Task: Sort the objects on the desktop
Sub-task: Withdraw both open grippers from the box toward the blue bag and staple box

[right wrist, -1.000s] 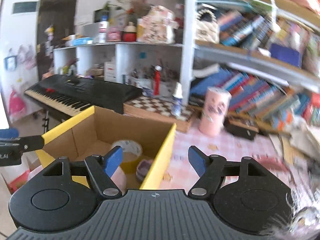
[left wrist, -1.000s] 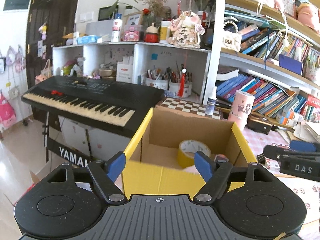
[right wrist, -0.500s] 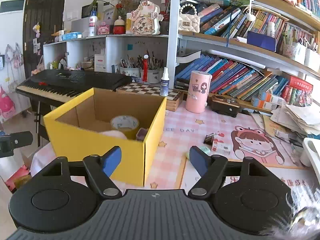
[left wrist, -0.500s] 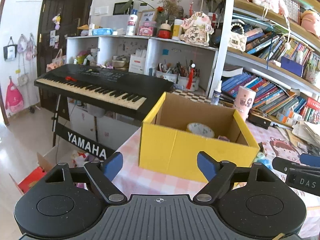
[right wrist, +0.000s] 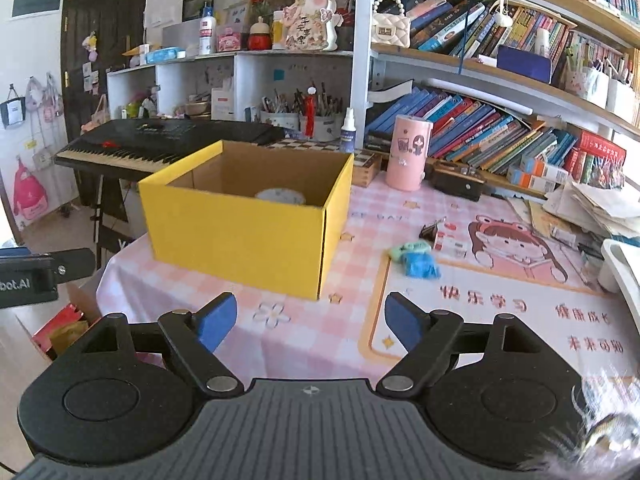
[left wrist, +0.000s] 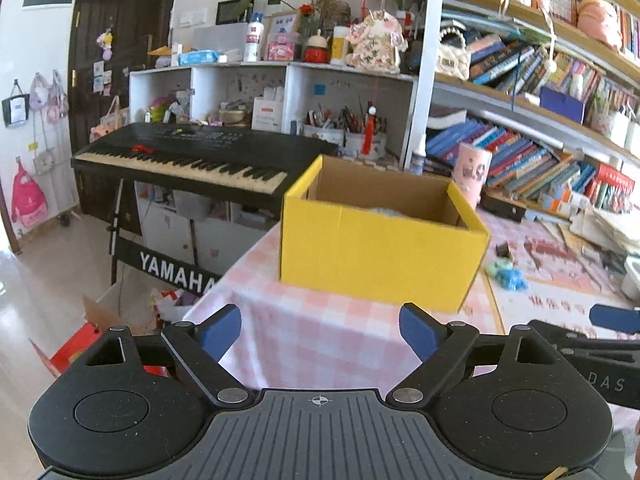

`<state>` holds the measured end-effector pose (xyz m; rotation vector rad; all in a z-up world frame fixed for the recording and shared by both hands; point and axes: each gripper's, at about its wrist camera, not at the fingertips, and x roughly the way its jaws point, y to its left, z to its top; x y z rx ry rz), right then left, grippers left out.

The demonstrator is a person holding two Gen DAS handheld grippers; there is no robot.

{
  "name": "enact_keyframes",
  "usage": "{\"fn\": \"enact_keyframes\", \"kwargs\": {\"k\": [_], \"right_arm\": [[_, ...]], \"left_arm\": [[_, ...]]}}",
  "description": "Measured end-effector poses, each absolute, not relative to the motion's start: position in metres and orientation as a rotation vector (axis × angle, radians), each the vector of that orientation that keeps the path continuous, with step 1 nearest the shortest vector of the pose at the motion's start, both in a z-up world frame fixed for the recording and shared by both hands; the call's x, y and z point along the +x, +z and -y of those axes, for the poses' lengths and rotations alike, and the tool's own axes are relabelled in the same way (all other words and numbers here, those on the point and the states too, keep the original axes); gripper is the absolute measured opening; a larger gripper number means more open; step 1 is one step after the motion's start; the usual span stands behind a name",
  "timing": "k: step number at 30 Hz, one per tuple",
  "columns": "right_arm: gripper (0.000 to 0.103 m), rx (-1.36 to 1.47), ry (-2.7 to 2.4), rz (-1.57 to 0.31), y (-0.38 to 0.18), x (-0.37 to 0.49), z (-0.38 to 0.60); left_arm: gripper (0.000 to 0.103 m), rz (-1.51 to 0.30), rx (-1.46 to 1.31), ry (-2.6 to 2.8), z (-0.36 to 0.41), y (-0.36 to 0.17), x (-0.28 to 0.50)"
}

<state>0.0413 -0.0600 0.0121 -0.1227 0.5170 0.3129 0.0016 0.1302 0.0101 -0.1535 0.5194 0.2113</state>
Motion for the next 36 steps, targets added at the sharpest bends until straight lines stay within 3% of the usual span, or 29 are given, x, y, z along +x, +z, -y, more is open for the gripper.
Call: {"fn": "enact_keyframes", "kwargs": {"k": [20, 36], "right_arm": [[0.084, -0.098, 0.163, -0.606, -0.006, -0.006, 0.105], [0.084, -0.042, 0.027, -0.631, -0.008, 0.009, 0.151]], "left_arm": [[0.089, -0.648, -0.070, -0.001, -0.078, -0.012, -0.004], [0.089, -0.670, 0.000, -0.141, -0.032, -0.014, 0.033]]}}
